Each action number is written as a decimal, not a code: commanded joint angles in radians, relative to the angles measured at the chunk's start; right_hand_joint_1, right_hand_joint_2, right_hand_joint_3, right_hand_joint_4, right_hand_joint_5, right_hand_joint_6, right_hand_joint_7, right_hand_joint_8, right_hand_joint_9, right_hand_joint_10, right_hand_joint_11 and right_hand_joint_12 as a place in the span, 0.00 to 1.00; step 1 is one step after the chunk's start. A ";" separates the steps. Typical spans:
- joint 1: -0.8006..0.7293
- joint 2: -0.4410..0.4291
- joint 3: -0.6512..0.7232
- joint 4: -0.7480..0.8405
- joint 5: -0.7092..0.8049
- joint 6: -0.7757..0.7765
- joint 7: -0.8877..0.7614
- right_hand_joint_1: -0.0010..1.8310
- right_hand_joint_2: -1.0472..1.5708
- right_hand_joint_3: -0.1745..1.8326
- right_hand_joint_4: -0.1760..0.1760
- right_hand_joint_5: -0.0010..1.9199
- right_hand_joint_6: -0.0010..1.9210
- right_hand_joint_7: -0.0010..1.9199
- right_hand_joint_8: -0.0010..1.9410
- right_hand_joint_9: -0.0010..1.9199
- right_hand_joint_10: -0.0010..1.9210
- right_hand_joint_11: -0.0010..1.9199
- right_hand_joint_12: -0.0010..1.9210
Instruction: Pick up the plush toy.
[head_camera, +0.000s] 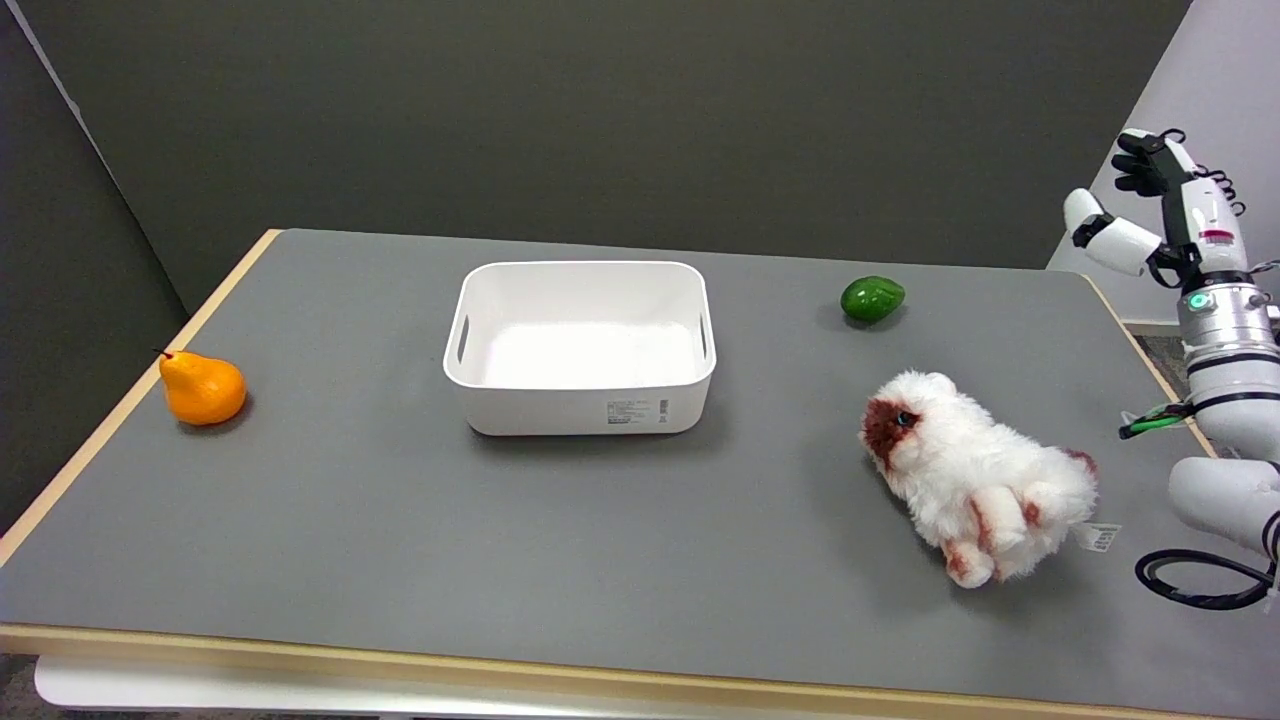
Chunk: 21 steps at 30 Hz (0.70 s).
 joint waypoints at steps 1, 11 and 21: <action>-0.412 -0.039 0.209 0.634 0.233 -0.094 -0.789 0.29 0.66 0.50 0.29 0.12 0.23 0.20 0.24 0.16 0.50 0.05 0.67; -0.506 -0.102 0.150 0.981 0.647 -0.078 -1.371 0.26 0.65 0.55 0.28 0.12 0.25 0.20 0.27 0.17 0.49 0.06 0.67; -0.642 -0.165 -0.015 1.233 0.716 0.272 -1.541 0.25 0.66 0.49 0.27 0.13 0.24 0.21 0.26 0.15 0.51 0.05 0.68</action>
